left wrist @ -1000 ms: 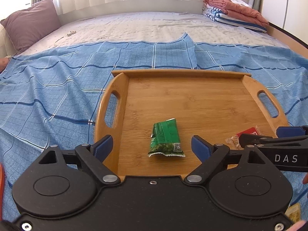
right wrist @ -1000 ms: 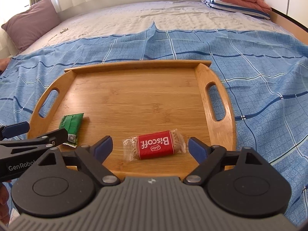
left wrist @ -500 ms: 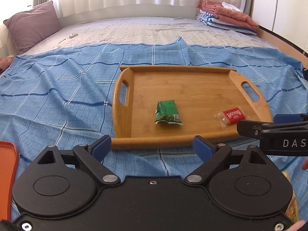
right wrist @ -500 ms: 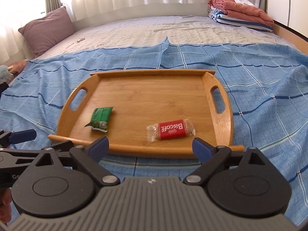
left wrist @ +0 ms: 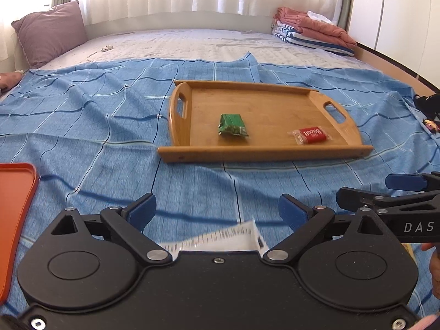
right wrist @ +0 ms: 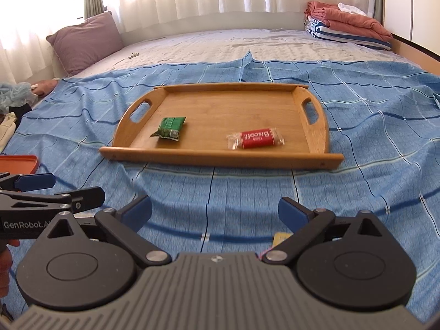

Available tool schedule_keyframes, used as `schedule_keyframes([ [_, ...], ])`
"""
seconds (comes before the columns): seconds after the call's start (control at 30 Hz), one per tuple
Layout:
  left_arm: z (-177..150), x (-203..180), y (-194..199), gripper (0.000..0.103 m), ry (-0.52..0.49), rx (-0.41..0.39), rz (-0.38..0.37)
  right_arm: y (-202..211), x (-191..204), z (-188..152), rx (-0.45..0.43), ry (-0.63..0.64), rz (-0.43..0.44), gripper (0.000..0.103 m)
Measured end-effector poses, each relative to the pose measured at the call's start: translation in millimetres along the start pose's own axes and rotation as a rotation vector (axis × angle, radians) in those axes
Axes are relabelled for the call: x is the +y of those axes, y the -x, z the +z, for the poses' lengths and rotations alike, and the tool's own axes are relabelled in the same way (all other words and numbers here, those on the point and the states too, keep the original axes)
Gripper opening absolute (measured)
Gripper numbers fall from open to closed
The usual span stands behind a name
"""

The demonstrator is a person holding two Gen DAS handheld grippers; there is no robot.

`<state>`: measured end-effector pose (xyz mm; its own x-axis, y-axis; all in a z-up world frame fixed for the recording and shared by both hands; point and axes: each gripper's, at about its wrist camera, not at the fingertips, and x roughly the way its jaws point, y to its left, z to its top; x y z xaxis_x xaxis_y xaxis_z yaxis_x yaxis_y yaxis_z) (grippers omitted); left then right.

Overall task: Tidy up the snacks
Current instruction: 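Withdraw both grippers from the tray back toward the snack pile, then grasp the red chocolate bar with the left gripper while the right gripper approaches the yellow sauce packet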

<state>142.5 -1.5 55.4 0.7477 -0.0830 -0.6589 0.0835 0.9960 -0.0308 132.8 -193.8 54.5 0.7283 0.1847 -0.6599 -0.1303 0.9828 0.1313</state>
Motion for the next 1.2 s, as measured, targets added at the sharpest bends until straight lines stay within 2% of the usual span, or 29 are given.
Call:
schedule_keyframes([
  [0.47,-55,-8,44,0.097,-0.035,-0.039,0.018,49,9,-67,-0.082,0.03,-0.058,0.103],
  [0.73,-83,-9,63,0.097,-0.043,-0.056,0.025,63,18,-103,-0.071,0.096,-0.109,0.103],
  [1.03,-105,-9,70,0.097,-0.049,-0.045,0.024,67,25,-123,-0.08,0.122,-0.149,0.103],
  [1.1,-108,-9,70,0.095,-0.052,-0.044,0.015,66,26,-126,-0.087,0.132,-0.156,0.102],
  [1.17,-111,-11,71,0.083,-0.06,-0.05,0.013,65,28,-127,-0.092,0.14,-0.171,0.099],
  [1.2,-112,-12,70,0.08,-0.068,-0.05,0.011,65,28,-128,-0.096,0.14,-0.176,0.098],
])
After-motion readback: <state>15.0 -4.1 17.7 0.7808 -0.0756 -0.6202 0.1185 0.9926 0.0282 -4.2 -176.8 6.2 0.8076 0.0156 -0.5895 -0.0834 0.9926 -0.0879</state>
